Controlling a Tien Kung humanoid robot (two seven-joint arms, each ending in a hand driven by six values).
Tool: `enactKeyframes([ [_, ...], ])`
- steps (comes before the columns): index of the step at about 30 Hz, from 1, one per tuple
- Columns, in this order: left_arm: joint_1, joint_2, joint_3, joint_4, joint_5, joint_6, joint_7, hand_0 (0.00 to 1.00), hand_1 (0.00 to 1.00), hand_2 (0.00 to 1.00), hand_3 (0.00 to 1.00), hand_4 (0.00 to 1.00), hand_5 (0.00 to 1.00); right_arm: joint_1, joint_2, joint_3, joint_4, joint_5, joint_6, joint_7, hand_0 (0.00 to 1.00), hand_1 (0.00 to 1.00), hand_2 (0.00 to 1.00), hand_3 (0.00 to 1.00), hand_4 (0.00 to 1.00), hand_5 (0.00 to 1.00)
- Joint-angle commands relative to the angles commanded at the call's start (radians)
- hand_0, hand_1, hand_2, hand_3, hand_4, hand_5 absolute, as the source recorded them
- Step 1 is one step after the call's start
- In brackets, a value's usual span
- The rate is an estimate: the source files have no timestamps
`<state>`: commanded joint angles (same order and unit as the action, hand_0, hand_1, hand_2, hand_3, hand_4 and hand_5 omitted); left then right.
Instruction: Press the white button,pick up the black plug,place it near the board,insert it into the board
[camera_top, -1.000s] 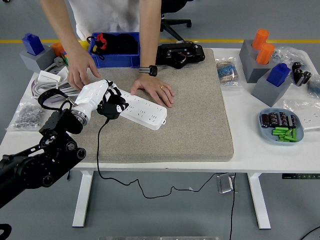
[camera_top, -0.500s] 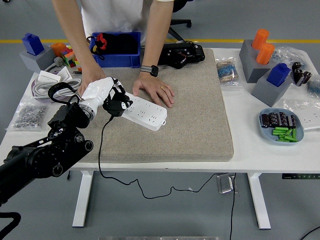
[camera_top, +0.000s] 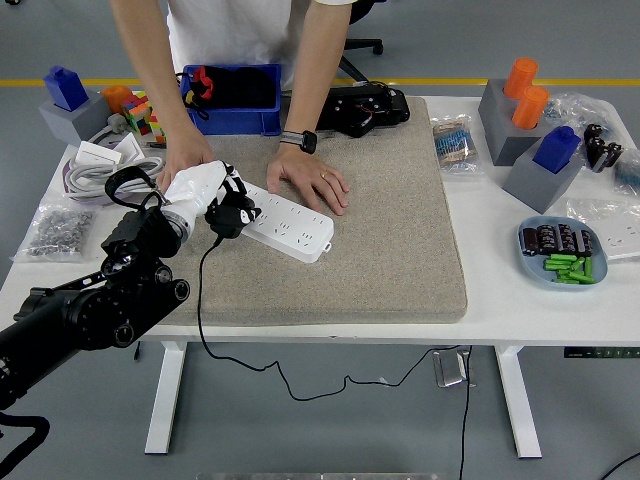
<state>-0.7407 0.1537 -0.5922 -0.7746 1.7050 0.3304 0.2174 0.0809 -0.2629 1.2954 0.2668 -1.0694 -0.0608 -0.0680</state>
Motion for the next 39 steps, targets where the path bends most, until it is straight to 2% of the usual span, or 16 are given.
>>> enactKeyframes([
  [8,-0.014,-0.013,0.008,0.036,0.003,-0.001,0.001,0.273,0.231,0.253,0.384,0.313,0.002,-0.001,0.000,0.000,0.000,0.001,0.000,0.000,0.749,0.625,0.622,0.597,0.627,0.398],
  [21,-0.023,0.004,0.034,0.050,-0.001,-0.017,0.005,0.272,0.230,0.252,0.385,0.318,0.002,-0.005,0.000,0.006,0.001,0.000,0.000,0.000,0.750,0.624,0.622,0.598,0.627,0.397],
  [28,-0.028,0.004,0.034,0.056,0.000,-0.018,0.003,0.272,0.229,0.253,0.385,0.318,0.002,-0.003,0.001,0.006,0.002,0.000,0.000,0.000,0.749,0.624,0.622,0.598,0.627,0.396],
  [29,-0.028,0.004,0.034,0.056,0.001,-0.017,0.003,0.310,0.310,0.312,0.477,0.440,0.002,-0.003,0.001,0.006,0.003,0.000,0.000,0.000,0.749,0.625,0.622,0.598,0.627,0.396],
  [34,-0.029,0.003,0.032,0.058,0.005,-0.017,0.000,0.310,0.310,0.312,0.477,0.440,0.002,-0.002,0.001,0.010,0.003,0.000,0.000,0.000,0.749,0.625,0.622,0.598,0.627,0.396],
  [35,-0.029,0.003,0.031,0.058,0.006,-0.016,-0.002,0.427,0.504,0.482,0.591,0.563,0.002,-0.002,0.001,0.010,0.003,0.000,0.000,0.000,0.748,0.624,0.622,0.597,0.626,0.395],
  [39,-0.028,0.005,0.030,0.055,0.006,-0.010,-0.013,0.427,0.504,0.482,0.591,0.563,0.002,-0.003,0.002,0.010,0.002,-0.001,0.001,0.000,0.748,0.624,0.622,0.597,0.626,0.395],
])
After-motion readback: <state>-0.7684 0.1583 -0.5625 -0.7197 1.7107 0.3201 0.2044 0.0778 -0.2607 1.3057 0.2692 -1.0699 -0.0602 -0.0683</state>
